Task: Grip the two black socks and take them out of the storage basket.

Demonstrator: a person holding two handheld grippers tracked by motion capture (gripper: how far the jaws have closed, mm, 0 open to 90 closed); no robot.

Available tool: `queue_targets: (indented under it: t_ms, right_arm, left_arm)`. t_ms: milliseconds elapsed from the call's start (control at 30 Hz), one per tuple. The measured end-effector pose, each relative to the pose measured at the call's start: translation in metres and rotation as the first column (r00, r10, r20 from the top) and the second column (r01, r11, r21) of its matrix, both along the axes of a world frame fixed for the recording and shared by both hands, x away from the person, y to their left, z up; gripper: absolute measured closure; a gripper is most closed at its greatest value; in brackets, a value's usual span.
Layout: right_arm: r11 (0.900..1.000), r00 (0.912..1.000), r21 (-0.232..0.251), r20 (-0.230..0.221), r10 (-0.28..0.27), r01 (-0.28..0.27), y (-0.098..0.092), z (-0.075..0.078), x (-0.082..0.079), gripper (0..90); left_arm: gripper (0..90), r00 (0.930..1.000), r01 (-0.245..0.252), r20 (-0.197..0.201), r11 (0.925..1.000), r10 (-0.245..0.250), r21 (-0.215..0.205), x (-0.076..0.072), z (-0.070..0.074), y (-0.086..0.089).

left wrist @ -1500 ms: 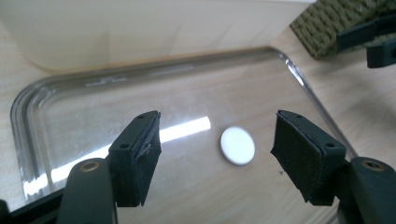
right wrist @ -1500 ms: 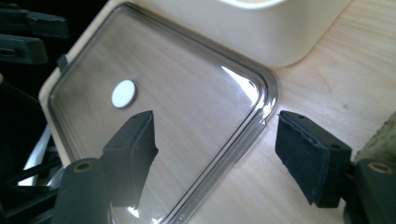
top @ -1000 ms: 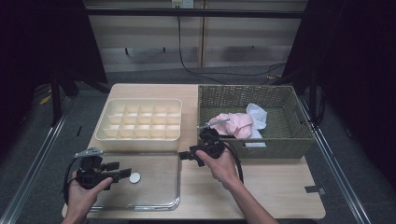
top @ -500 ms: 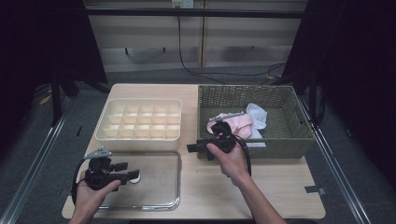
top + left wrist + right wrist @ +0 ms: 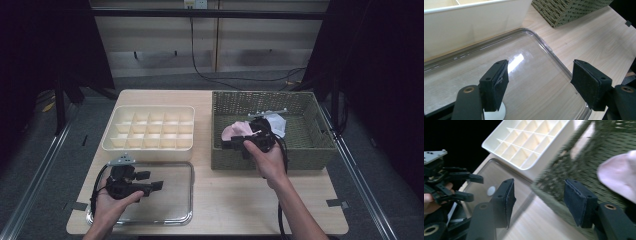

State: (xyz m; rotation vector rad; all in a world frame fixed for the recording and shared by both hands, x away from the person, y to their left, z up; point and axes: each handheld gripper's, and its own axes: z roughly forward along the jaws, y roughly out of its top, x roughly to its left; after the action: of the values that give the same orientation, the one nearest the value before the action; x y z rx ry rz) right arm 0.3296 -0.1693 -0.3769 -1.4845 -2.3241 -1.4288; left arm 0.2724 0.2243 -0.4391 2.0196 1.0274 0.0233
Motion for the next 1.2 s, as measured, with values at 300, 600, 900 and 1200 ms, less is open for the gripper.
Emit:
queue_targets:
  t_ms: [300,600,900,1200]
  right_arm:
    - [0.998,0.9993,-0.060,-0.007,-0.036,0.035,-0.030,-0.001,0.014,42.1]
    - [0.990,0.9952,-0.110,-0.035,-0.091,0.087,-0.054,-0.005,0.029,47.9]
    - [0.973,0.9893,-0.211,-0.087,-0.118,0.097,-0.061,-0.015,0.055,51.9]
    - [0.958,0.9838,-0.276,-0.131,-0.123,0.083,-0.057,-0.011,0.093,42.3]
  left_arm:
    - [28.5,0.9999,0.010,0.002,0.9997,-0.010,-0.022,-0.005,-0.003,-0.007]
    - [29.4,0.9991,0.043,-0.001,0.9990,-0.043,-0.009,-0.012,-0.006,-0.008]
    - [28.7,0.9999,0.014,0.003,0.9993,-0.014,-0.036,-0.019,-0.008,0.001]
    - [28.2,0.9997,0.020,0.018,0.9993,-0.019,-0.032,-0.021,-0.009,0.004]
